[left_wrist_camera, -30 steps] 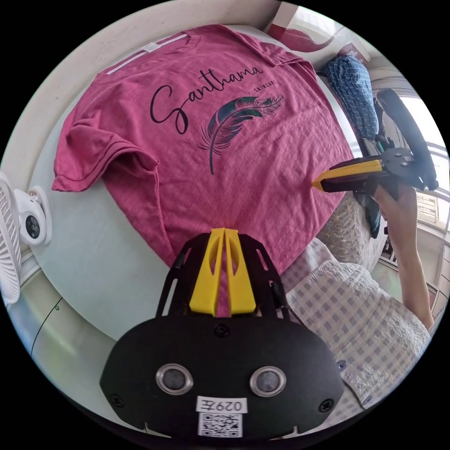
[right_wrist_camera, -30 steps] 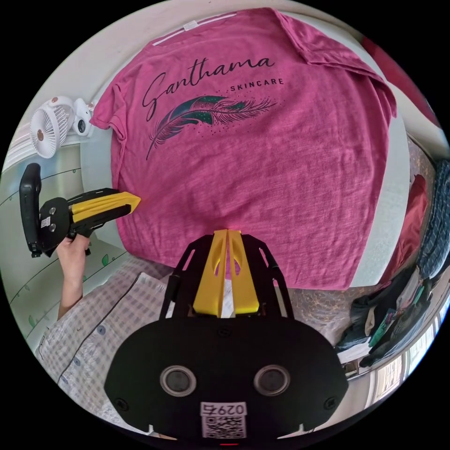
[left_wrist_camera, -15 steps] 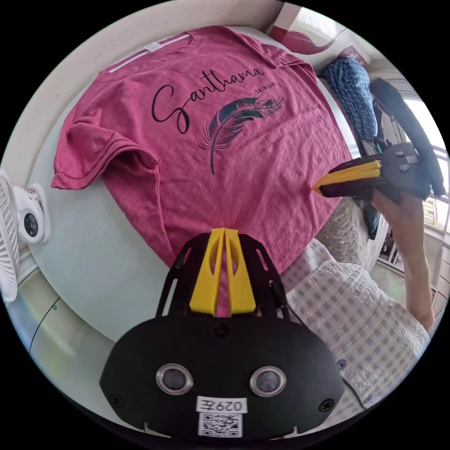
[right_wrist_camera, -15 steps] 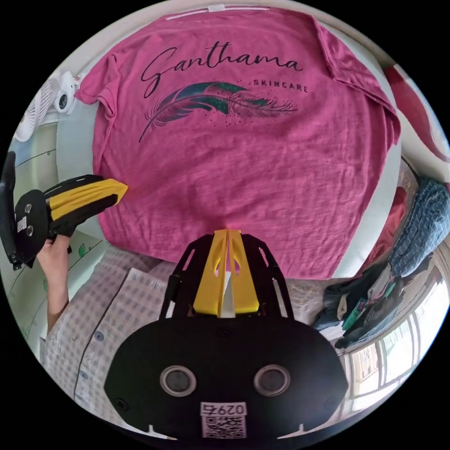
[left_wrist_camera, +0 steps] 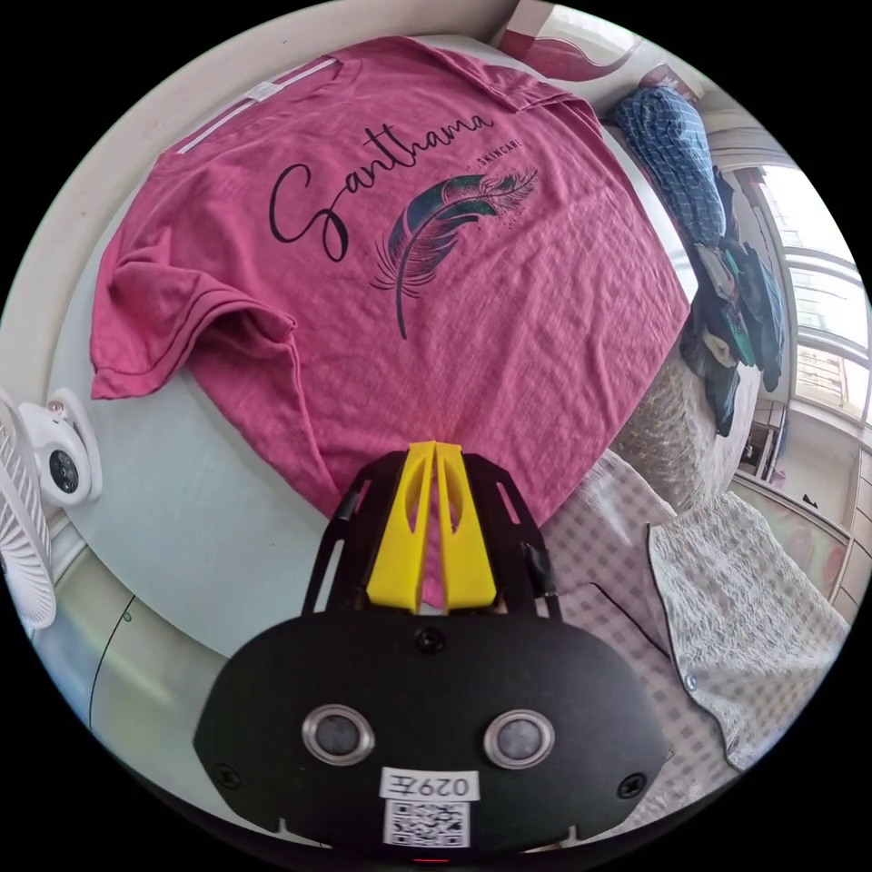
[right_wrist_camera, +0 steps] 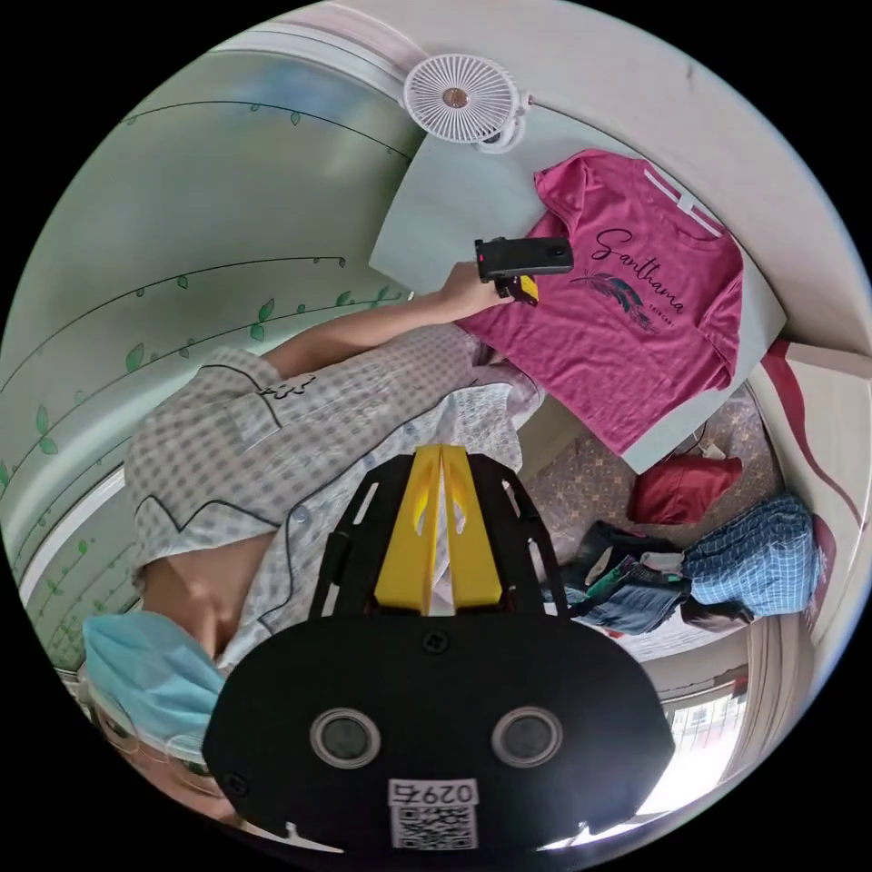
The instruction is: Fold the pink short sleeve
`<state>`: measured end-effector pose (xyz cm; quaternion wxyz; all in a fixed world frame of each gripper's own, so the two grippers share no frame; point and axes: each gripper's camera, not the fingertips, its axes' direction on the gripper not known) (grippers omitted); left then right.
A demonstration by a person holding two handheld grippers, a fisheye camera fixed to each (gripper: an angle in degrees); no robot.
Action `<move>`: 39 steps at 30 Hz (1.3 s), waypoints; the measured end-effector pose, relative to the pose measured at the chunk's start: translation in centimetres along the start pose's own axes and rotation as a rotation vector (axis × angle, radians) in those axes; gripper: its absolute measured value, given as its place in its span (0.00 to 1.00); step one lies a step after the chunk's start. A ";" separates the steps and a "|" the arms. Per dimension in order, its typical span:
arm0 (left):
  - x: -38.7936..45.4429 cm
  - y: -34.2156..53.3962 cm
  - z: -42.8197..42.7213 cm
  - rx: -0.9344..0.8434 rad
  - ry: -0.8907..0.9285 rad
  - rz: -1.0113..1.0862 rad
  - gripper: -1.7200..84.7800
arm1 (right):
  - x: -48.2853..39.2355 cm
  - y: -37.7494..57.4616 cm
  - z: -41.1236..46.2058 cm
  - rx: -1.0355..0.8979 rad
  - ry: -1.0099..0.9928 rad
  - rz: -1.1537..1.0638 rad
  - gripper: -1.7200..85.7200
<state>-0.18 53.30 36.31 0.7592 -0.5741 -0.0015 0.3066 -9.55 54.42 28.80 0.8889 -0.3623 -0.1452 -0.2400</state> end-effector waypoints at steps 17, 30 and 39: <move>-2.0 -2.9 0.1 -0.047 0.038 -0.001 0.01 | -4.2 -0.7 -1.3 -0.146 0.161 0.041 0.01; -5.1 -3.0 -0.4 -0.028 0.096 -0.033 0.01 | 0.3 1.3 -2.8 -0.135 0.234 0.025 0.01; -7.2 -1.8 -1.0 0.033 0.095 -0.070 0.01 | 23.5 -0.7 4.5 0.241 0.052 0.207 0.01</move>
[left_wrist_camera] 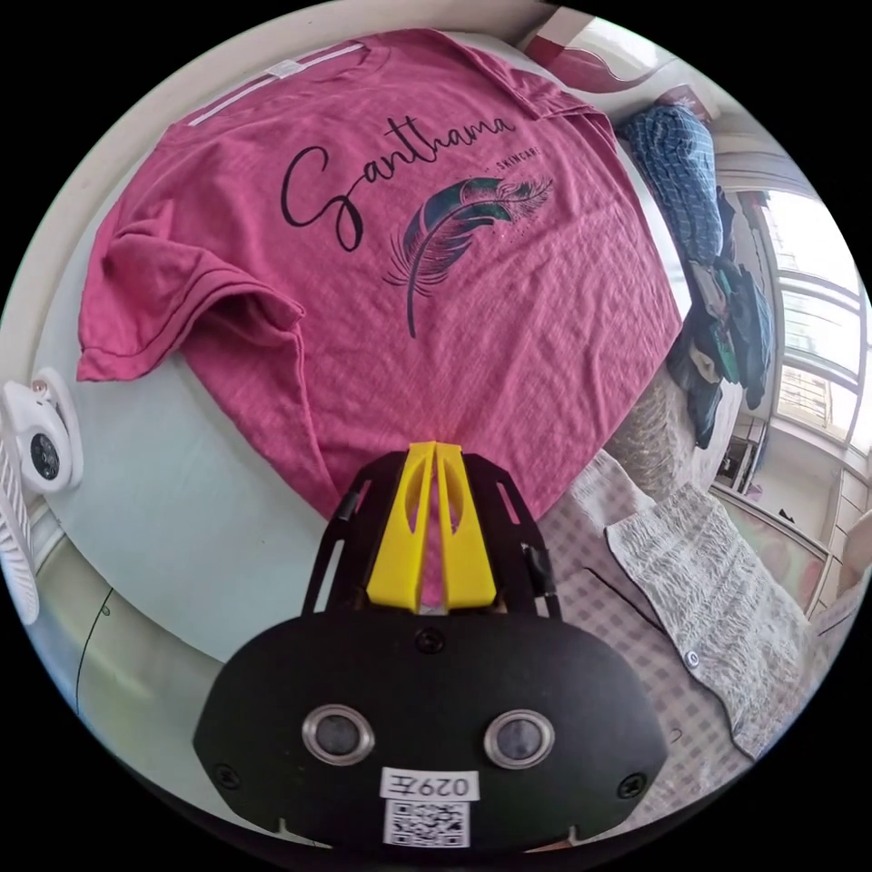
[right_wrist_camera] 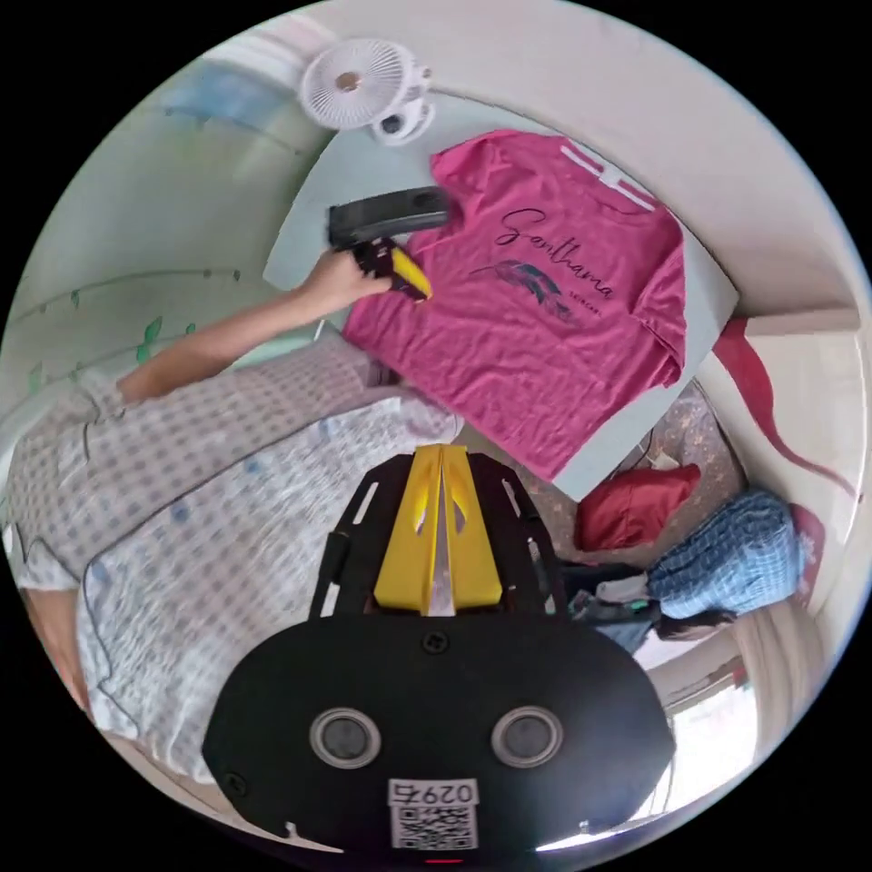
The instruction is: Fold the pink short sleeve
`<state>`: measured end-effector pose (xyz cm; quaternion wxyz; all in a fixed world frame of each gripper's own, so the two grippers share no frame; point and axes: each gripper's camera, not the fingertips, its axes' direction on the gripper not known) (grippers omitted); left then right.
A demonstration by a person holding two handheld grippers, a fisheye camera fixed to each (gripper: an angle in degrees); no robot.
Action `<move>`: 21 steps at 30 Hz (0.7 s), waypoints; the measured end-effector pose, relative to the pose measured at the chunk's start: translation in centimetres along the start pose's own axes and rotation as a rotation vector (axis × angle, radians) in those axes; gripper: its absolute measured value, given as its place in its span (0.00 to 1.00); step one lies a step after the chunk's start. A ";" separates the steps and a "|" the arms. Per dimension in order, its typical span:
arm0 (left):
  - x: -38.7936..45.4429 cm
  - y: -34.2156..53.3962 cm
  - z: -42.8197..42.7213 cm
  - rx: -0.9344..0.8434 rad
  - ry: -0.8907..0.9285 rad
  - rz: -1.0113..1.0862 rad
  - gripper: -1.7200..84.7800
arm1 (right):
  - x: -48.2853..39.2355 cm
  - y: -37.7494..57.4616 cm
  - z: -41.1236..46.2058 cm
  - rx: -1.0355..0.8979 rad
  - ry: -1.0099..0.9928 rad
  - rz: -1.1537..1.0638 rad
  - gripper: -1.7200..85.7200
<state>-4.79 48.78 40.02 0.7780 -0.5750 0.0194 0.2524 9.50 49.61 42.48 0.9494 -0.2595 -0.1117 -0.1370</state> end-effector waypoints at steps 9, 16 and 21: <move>-3.5 1.8 -0.7 0.084 0.081 -0.098 0.01 | 15.9 0.0 11.1 0.199 -0.194 0.363 0.01; -4.0 2.1 -1.2 0.040 0.020 -0.100 0.01 | 18.2 1.8 10.4 0.218 -0.057 0.329 0.01; -5.6 2.1 -3.7 0.171 0.088 -0.163 0.01 | 20.6 1.8 9.7 0.160 0.001 0.278 0.01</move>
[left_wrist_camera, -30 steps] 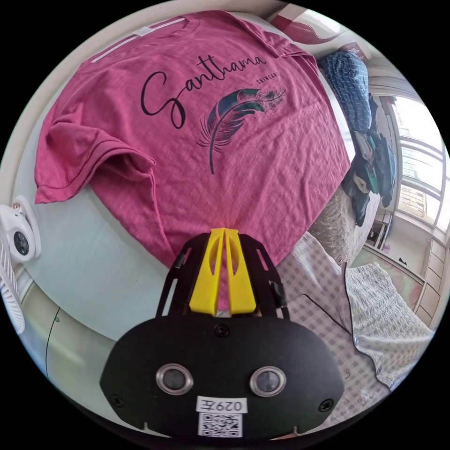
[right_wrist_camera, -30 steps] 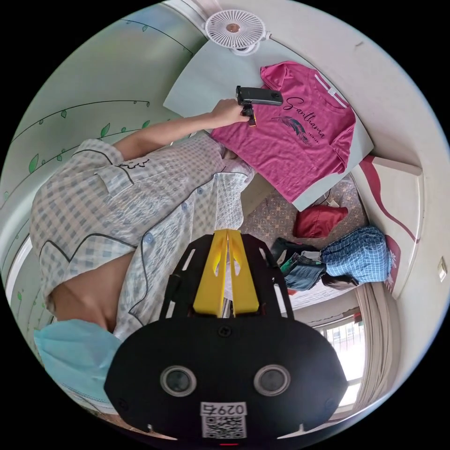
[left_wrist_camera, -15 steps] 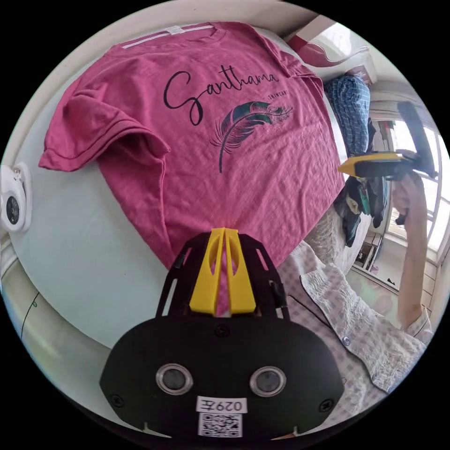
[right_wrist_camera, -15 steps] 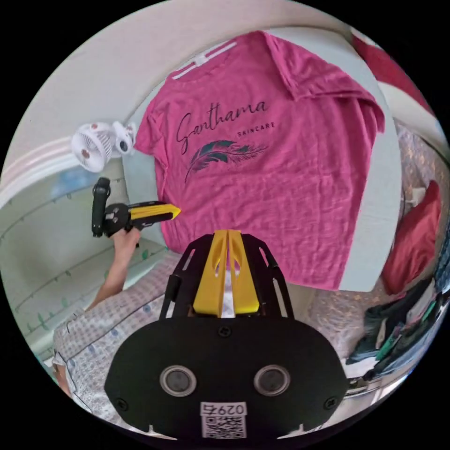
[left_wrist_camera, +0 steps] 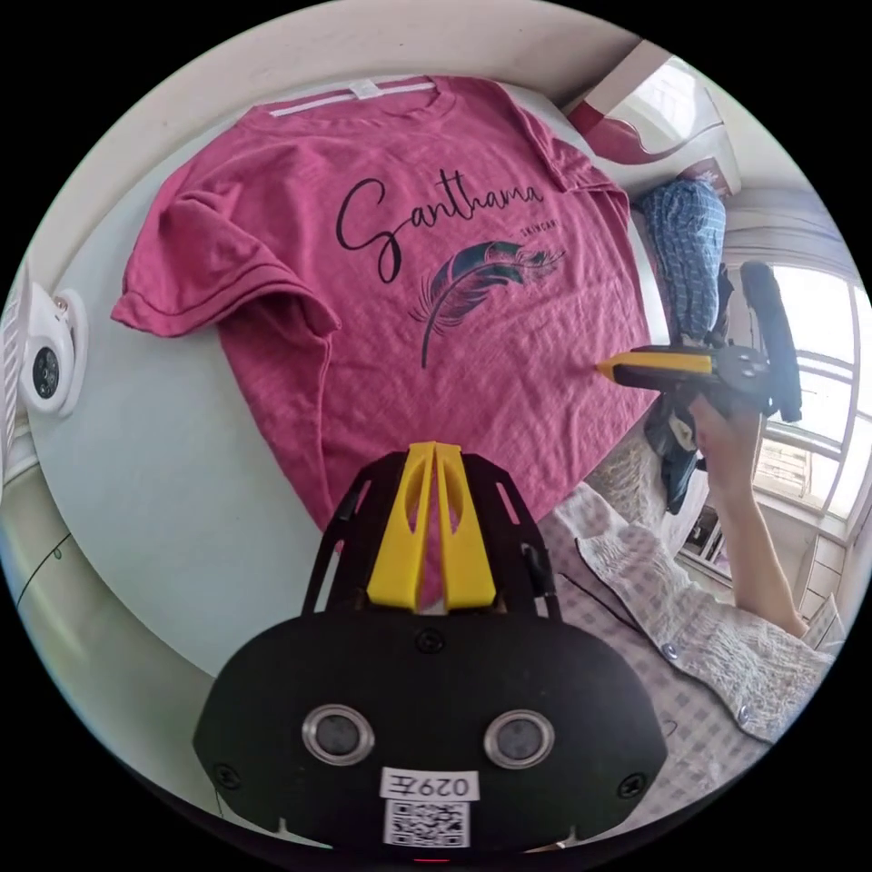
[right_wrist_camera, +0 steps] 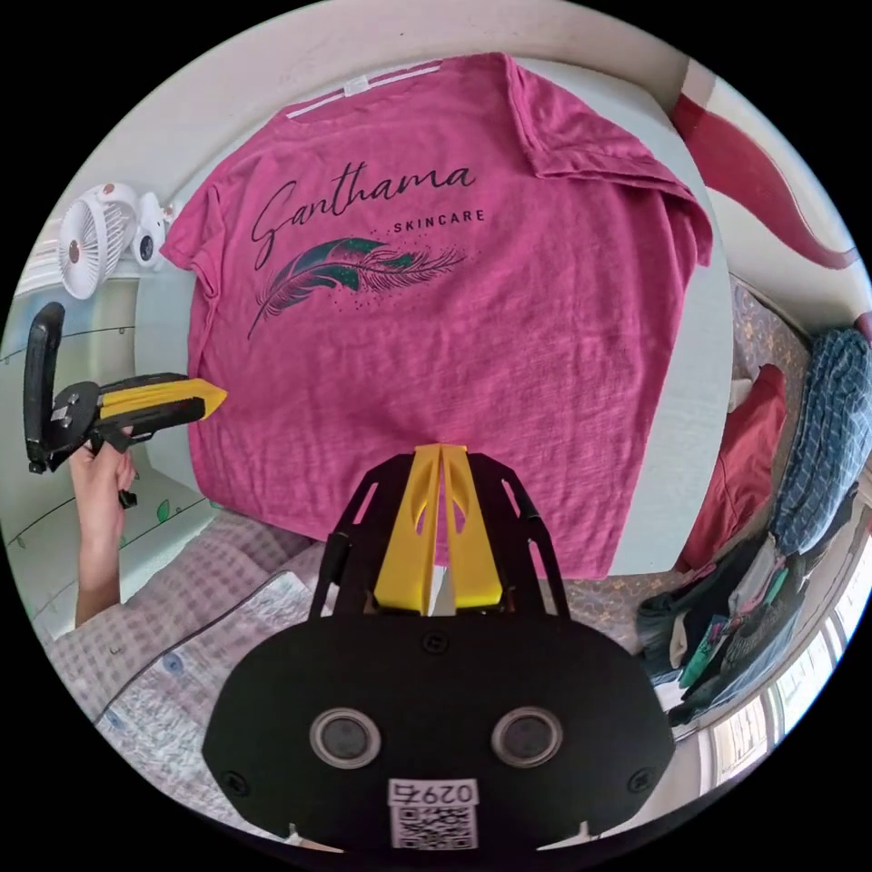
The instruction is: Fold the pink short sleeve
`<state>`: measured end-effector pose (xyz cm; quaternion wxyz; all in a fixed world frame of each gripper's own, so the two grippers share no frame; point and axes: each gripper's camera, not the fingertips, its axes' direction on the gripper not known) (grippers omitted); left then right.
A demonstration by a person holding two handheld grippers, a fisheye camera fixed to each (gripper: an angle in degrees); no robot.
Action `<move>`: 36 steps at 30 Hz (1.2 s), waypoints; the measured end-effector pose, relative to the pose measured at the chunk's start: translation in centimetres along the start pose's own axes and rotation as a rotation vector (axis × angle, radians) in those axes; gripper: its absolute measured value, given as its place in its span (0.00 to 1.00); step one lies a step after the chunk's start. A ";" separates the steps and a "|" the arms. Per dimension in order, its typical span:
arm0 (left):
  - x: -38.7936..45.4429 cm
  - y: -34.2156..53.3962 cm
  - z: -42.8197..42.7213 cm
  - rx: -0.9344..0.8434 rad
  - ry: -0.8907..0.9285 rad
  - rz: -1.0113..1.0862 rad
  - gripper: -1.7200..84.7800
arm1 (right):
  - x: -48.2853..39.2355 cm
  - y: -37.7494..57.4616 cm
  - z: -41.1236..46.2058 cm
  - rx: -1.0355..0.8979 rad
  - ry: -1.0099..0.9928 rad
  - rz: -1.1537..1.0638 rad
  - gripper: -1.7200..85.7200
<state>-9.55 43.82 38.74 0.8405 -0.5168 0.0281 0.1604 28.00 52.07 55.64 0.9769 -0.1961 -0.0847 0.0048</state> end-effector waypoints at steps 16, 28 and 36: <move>-2.2 3.1 -0.7 -0.052 -0.062 -0.213 0.01 | 15.6 -1.7 -7.3 0.084 -0.193 -0.228 0.01; -2.9 3.8 -3.5 -0.058 -0.164 -0.345 0.01 | 36.3 -10.2 -15.8 0.195 -0.090 0.055 0.01; -5.8 5.0 -7.8 0.187 -0.045 -0.413 0.01 | 33.8 -2.7 -16.5 0.132 -0.442 -0.278 0.01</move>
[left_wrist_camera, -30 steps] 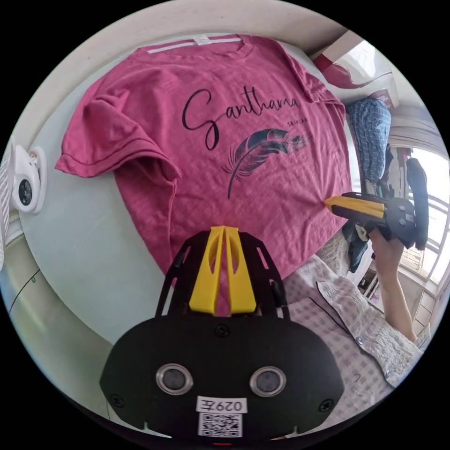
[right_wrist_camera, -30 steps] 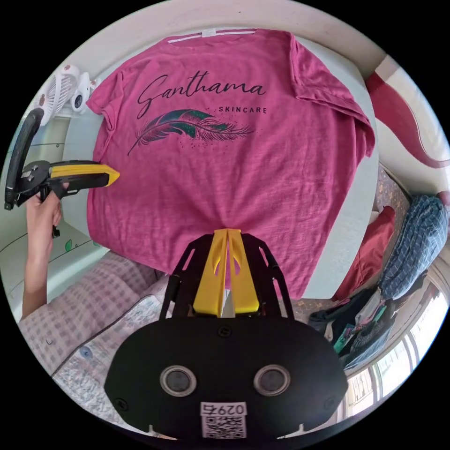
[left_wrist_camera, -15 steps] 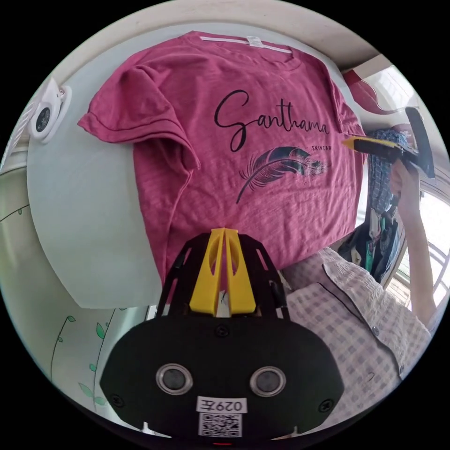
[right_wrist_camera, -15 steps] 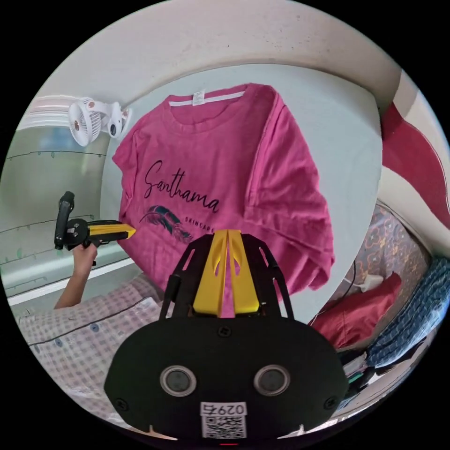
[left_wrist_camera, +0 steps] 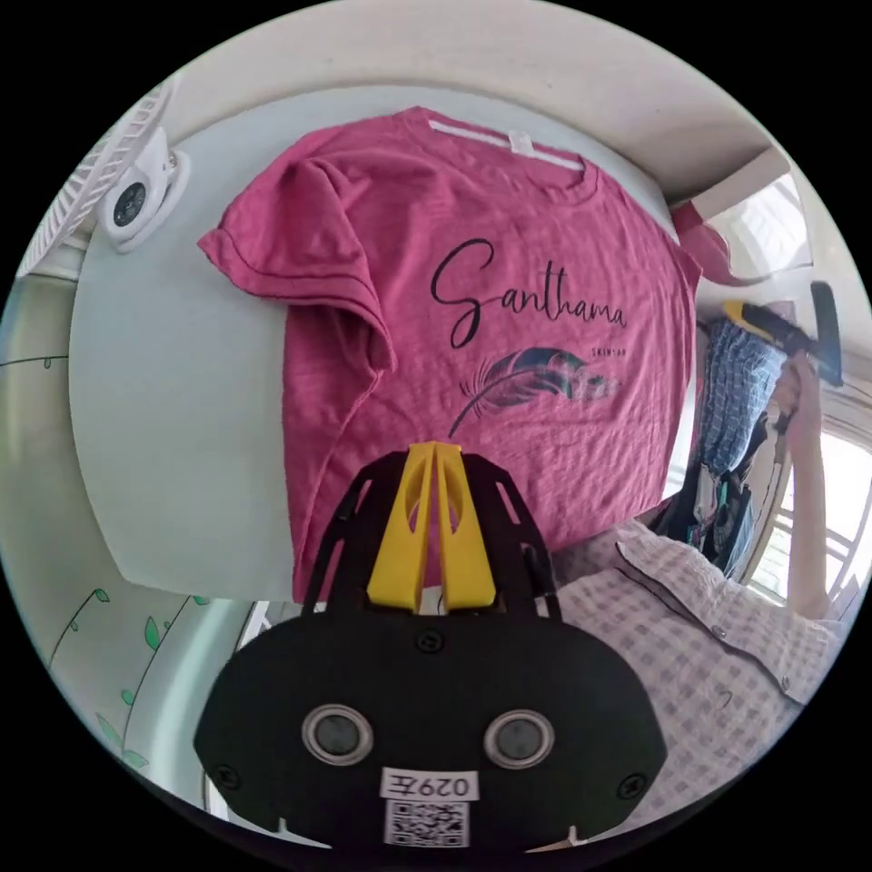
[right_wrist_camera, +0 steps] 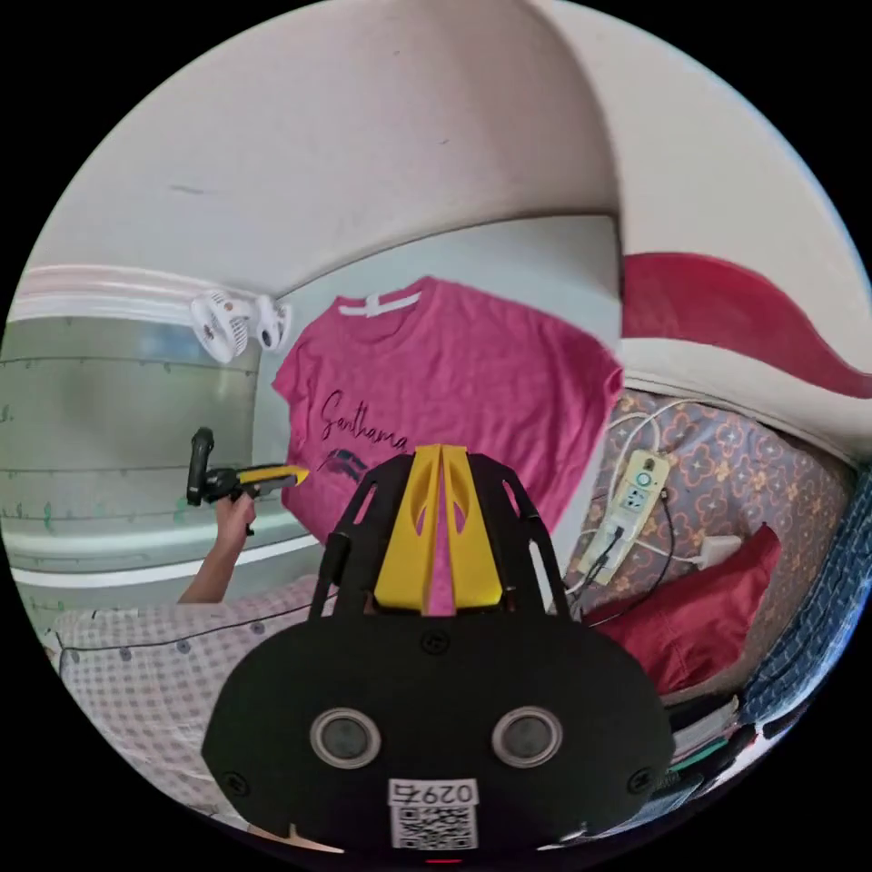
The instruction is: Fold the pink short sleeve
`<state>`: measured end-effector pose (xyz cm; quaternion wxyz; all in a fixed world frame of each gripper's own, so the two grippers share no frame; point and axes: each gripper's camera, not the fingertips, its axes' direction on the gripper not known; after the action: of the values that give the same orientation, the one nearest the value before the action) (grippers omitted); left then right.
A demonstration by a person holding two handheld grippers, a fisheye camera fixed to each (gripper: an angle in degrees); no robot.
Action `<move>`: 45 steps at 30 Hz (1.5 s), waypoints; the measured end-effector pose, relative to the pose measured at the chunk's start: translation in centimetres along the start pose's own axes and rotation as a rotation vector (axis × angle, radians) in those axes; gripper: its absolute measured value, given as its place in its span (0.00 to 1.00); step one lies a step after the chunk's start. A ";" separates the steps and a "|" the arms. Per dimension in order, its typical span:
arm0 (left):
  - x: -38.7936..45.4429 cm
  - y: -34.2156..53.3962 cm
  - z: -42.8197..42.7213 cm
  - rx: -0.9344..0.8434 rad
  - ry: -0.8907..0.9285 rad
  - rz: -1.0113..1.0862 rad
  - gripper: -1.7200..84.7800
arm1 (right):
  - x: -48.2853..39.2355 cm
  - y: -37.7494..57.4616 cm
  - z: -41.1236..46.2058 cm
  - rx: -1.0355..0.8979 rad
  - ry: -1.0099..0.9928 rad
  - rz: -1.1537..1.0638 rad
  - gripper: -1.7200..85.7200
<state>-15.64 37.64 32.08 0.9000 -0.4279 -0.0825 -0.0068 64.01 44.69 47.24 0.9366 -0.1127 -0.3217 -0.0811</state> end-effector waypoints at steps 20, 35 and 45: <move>-16.3 0.2 -9.1 0.176 0.034 -0.109 0.01 | 4.2 5.6 1.6 -0.221 0.249 0.133 0.01; 0.9 -4.1 1.8 -0.170 -0.119 0.514 0.01 | 16.9 18.8 -11.8 0.538 -0.151 0.729 0.02; 2.9 -7.4 2.3 -0.278 -0.074 0.416 0.01 | 22.7 16.8 -13.4 0.610 -0.184 0.888 0.06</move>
<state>-13.75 34.89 39.70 0.8109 -0.5552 -0.0239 0.1830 93.36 55.52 48.40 0.8388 0.0326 -0.3329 0.4297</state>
